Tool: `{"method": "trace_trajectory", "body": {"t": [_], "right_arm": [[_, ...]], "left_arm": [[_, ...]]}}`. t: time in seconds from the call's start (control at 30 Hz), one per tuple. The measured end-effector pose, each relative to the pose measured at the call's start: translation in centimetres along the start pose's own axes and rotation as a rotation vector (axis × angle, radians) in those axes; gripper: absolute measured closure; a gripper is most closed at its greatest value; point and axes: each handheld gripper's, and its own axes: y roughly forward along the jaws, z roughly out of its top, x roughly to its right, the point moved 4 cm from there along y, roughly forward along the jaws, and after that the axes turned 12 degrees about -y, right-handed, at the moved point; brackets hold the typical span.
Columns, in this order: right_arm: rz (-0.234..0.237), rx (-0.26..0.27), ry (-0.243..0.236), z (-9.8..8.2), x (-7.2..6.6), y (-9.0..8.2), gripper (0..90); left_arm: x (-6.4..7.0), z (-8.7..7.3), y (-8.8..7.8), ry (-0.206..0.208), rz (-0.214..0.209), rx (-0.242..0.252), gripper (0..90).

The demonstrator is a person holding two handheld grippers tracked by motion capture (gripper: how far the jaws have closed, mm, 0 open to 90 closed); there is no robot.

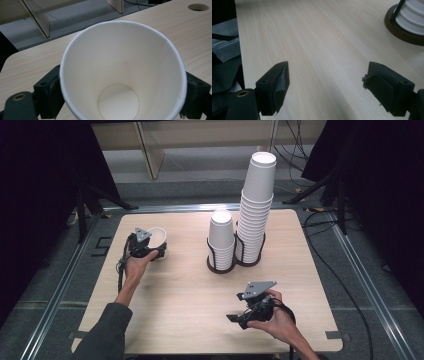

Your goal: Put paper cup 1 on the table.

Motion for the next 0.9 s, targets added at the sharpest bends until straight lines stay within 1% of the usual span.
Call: {"method": "trace_trajectory", "body": {"t": [0.03,0.07,0.17,0.2,0.27,0.33,0.37,0.43,0.53,0.6,0.67,0.7,0.73,0.77,0.87,0.9], "right_arm": [[0.0,0.0,-0.002,0.0,0.0,0.0,20.0],[-0.001,0.002,-0.002,0.0,0.0,0.0,20.0],[0.003,0.002,-0.002,0.0,-0.1,0.0,20.0],[0.004,0.002,-0.003,0.0,-0.1,0.0,20.1],[0.005,0.003,-0.003,0.0,-0.1,0.0,20.0],[-0.004,0.006,-0.012,0.1,0.0,-0.1,20.0],[-0.005,0.005,-0.011,0.1,0.0,-0.1,20.0],[0.004,0.002,-0.003,0.0,-0.1,0.0,20.0],[0.003,0.004,-0.004,0.1,-0.1,0.0,20.0],[0.004,0.003,-0.005,0.1,-0.1,0.0,20.0],[0.004,0.003,-0.005,0.1,-0.1,0.0,20.0],[0.007,0.002,-0.006,0.0,-0.2,0.0,20.0],[0.008,0.0,-0.005,0.1,-0.2,0.0,20.0],[0.005,0.001,-0.005,0.1,-0.2,0.0,20.0],[0.004,0.0,-0.007,0.0,-0.2,0.1,19.9],[0.005,0.0,-0.008,0.0,-0.2,0.1,19.9]], "left_arm": [[0.0,0.0,0.0,0.006,0.004,0.002,11.2],[0.1,0.0,0.1,0.006,-0.002,0.012,10.6],[0.0,-0.1,0.1,0.004,-0.004,0.02,9.0],[0.0,-0.2,0.1,-0.006,-0.006,0.026,8.7],[-0.1,-0.5,0.1,-0.011,-0.017,0.035,8.2],[-0.2,-0.8,0.1,-0.021,-0.023,0.045,7.7],[-0.3,-0.9,0.2,-0.029,-0.035,0.051,8.5],[-0.4,-1.0,0.1,-0.035,-0.046,0.057,10.3],[-0.4,-1.2,0.0,-0.037,-0.043,0.058,10.4],[-0.5,-1.2,0.0,-0.045,-0.053,0.065,10.5],[-0.6,-1.3,0.0,-0.061,-0.057,0.054,10.9],[-0.6,-1.4,0.1,-0.058,-0.064,0.052,11.2],[-0.6,-1.5,0.0,-0.054,-0.055,0.045,11.4],[-0.6,-1.5,0.1,-0.05,-0.056,0.046,11.5],[-0.7,-1.7,0.1,-0.055,-0.07,0.047,11.9],[-0.7,-1.8,0.1,-0.055,-0.069,0.037,12.2]]}}
